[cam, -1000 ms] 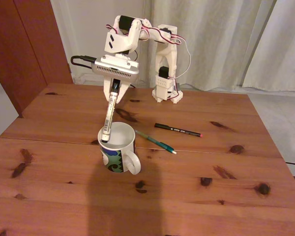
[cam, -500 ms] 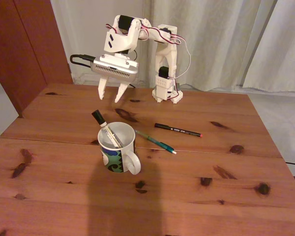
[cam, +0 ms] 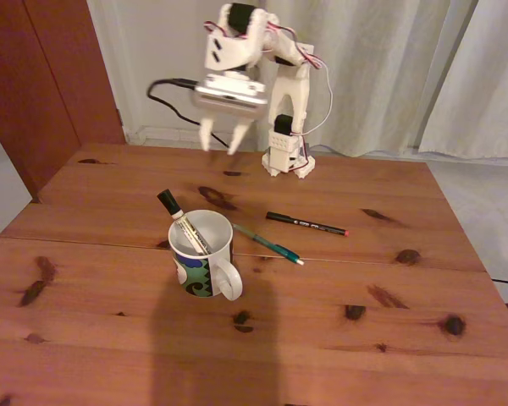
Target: Clean up the desk and place the pens and markers into the cup
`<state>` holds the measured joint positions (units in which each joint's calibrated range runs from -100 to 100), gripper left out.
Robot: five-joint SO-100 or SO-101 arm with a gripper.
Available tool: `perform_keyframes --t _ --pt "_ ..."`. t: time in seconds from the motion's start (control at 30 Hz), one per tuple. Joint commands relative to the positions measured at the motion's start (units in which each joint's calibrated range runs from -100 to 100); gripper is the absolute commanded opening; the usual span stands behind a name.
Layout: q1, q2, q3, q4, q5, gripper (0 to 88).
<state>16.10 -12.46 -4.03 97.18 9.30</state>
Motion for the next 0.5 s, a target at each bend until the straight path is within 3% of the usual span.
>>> perform_keyframes --t 0.0,0.2,0.47 --pt "-1.58 -8.11 9.44 0.41 -1.24 16.2" --pt "-2.95 -18.03 23.69 0.33 -1.76 9.2" --pt "-5.76 -25.65 34.87 0.24 -1.66 9.1"
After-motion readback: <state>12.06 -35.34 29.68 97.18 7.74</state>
